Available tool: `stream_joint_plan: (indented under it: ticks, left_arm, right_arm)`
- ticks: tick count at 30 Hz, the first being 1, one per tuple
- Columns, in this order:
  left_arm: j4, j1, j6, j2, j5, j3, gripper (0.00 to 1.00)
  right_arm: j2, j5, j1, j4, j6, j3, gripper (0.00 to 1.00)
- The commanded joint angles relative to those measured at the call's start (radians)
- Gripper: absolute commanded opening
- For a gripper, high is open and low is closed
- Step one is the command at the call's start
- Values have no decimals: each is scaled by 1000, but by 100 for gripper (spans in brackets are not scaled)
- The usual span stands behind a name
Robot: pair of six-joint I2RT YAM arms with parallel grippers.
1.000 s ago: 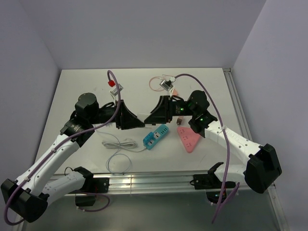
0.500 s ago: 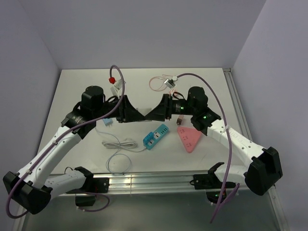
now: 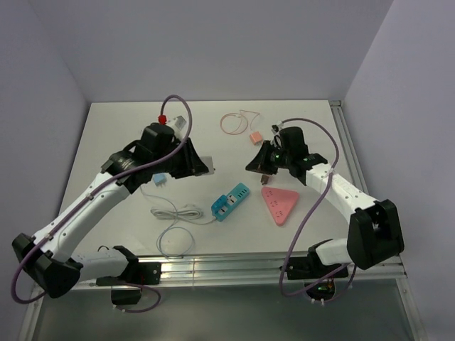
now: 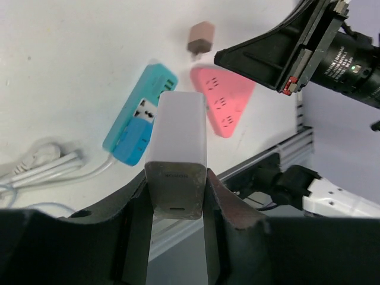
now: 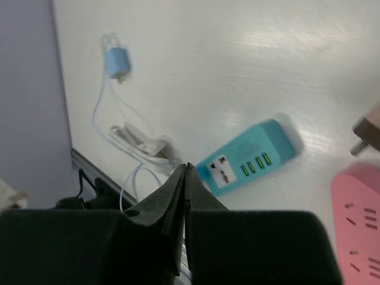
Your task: Insert the plug
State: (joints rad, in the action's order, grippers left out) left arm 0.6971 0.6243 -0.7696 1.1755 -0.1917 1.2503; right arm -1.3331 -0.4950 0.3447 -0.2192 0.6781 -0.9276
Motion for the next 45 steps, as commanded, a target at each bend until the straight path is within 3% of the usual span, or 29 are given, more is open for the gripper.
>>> stream_joint_plan:
  ticks: [1,4,16,27,36,45]
  left_arm:
    - [47,69,-92,70,161,80,0]
    - [81,113,-149,150,187,138,0]
    - [31,115,-255,357,109,216,0]
    - [197,121,-309,504,114,369,0]
    - [291,121,-301,572,115,459,0]
    - [268,132,-402,510,136,351,0]
  right_arm:
    - [-23,145,7,-46,-49,32,2]
    - [-60,153,8,4,-64,65,0]
    - [-207,285,57,145,-66,128,0]
    - [-232,346,143,159,-31,134,0]
    - [-175,358,211,216,20,199,0]
    - [-133,408,209,215,89,259,0]
